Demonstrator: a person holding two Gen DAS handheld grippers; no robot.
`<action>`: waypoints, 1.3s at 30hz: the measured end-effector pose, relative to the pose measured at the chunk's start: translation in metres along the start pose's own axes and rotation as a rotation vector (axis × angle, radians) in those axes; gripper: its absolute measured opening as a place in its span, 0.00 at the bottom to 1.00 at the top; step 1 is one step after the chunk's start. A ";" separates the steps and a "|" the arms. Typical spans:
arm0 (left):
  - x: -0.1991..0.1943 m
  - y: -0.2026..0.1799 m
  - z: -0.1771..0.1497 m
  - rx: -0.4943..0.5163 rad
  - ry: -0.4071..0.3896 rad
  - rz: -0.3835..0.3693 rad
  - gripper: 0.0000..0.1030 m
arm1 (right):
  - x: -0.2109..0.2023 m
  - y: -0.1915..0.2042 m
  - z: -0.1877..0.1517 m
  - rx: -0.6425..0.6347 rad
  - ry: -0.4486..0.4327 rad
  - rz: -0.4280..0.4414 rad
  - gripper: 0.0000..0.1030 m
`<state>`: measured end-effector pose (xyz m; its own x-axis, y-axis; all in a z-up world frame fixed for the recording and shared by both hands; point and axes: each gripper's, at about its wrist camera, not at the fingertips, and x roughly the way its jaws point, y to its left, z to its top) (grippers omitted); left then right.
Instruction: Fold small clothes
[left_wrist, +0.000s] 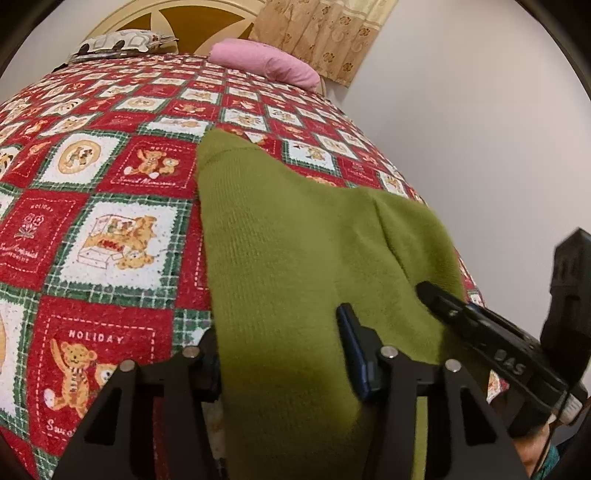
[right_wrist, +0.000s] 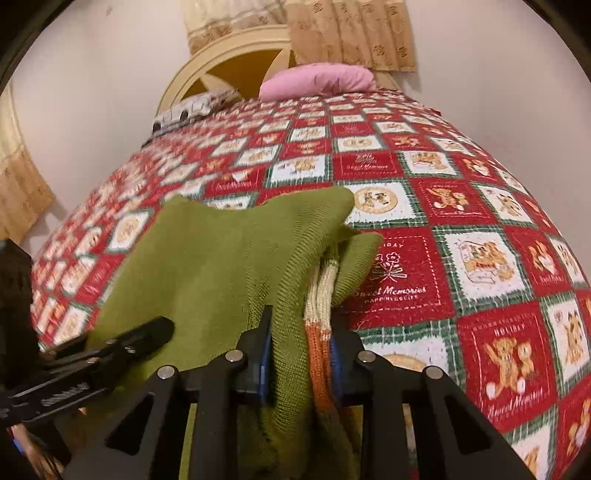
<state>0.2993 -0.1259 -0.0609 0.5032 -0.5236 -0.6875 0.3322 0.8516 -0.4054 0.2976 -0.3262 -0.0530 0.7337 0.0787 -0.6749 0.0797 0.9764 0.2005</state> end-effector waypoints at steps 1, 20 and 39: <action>-0.002 -0.001 0.001 0.002 0.004 0.000 0.46 | -0.007 0.001 0.000 0.014 -0.014 0.010 0.24; -0.103 -0.075 -0.045 0.212 0.023 -0.021 0.40 | -0.183 0.013 -0.056 0.146 -0.150 0.064 0.23; -0.085 -0.210 -0.133 0.414 0.159 -0.170 0.40 | -0.297 -0.088 -0.161 0.306 -0.216 -0.127 0.23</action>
<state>0.0809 -0.2573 0.0025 0.2964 -0.6169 -0.7291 0.7058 0.6558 -0.2680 -0.0362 -0.4034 0.0153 0.8277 -0.1144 -0.5493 0.3521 0.8682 0.3496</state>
